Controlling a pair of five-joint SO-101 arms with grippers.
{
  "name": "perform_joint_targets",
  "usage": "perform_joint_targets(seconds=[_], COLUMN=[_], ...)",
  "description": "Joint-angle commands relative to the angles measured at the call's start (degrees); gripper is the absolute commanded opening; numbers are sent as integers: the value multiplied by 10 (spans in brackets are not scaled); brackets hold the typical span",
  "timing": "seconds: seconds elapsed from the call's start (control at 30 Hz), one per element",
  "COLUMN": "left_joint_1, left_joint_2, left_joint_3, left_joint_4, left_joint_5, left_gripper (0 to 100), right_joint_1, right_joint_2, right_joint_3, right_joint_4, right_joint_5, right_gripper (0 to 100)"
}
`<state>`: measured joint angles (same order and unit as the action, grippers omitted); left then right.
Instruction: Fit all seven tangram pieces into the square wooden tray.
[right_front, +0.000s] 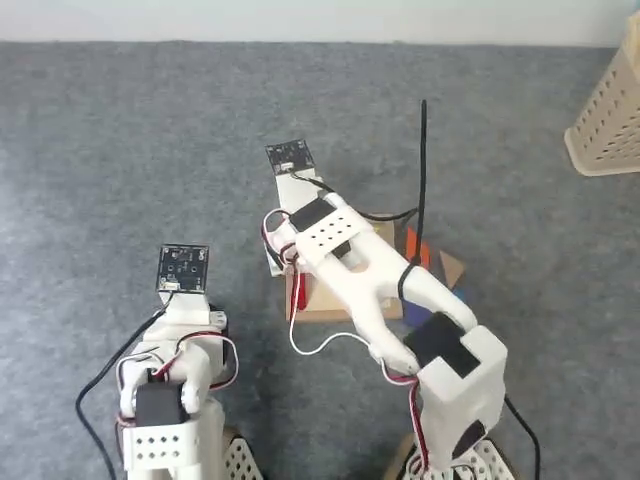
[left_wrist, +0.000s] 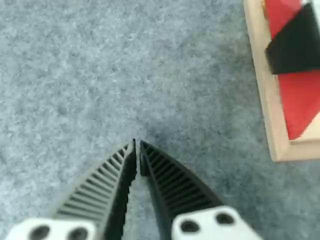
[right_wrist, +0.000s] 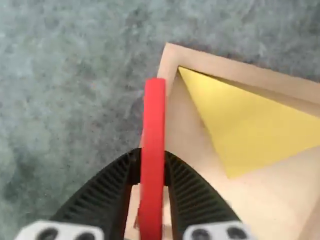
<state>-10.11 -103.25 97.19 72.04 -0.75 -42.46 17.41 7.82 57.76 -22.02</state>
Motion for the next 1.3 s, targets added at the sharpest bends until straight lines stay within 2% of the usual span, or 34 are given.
perform_joint_targets(seconds=[0.0, 0.1, 0.6, 0.97, 1.13, 1.27], left_joint_1=[-2, -2, -2, -2, -2, -2], left_joint_2=[-10, -10, -10, -10, -10, -10], left_joint_3=[-7, -7, -7, -7, -7, -7], left_joint_4=[3, 3, 3, 3, 3, 3], left_joint_5=[5, 5, 5, 5, 5, 5], left_gripper=[12, 12, 12, 12, 12, 12], right_joint_1=[-4, -1, 68, 65, 62, 58], right_joint_2=[-9, -21, -88, -34, -16, -16], right_joint_3=[-35, -35, -32, -21, -22, -19], right_joint_4=[12, 13, 56, 61, 48, 48], right_joint_5=[-2, -2, -1, -1, -3, -2], right_gripper=[177, 206, 206, 204, 110, 73])
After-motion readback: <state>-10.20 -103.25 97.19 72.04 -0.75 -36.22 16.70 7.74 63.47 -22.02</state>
